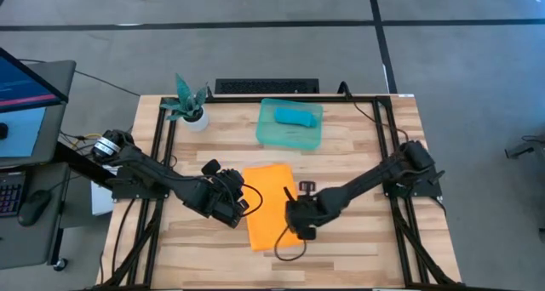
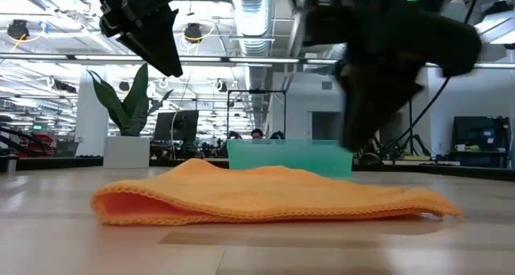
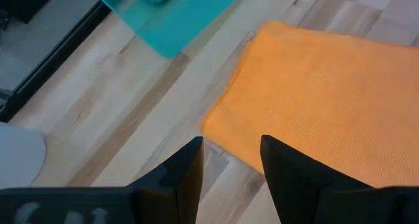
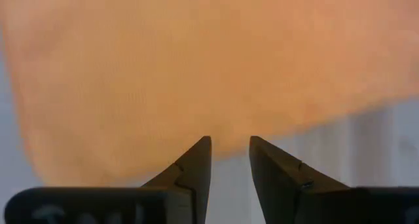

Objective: Roll microfiber towels into tight, uniform cylinder then place into a basket
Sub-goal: Fold the yellow microfiber towel

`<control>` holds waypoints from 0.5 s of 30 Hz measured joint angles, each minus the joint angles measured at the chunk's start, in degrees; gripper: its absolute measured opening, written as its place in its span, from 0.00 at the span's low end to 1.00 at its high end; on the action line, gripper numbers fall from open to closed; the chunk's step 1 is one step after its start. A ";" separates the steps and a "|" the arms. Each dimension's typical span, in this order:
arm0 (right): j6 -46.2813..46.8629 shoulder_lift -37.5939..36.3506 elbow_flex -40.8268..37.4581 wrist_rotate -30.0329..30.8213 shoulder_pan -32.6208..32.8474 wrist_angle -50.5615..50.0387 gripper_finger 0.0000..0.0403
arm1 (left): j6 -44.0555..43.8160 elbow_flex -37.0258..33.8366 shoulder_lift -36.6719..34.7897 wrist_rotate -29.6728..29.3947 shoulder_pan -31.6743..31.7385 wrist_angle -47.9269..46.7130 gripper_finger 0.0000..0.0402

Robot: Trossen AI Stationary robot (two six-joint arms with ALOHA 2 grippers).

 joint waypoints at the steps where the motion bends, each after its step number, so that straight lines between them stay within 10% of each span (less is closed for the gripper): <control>1: 0.10 -1.33 -1.15 1.62 0.76 -1.38 0.32 | 0.21 0.00 0.00 0.00 0.00 0.20 0.36; 15: 5.84 -16.96 -17.16 14.82 13.55 7.76 0.32 | 24.60 -0.72 8.26 6.22 -7.08 20.63 0.36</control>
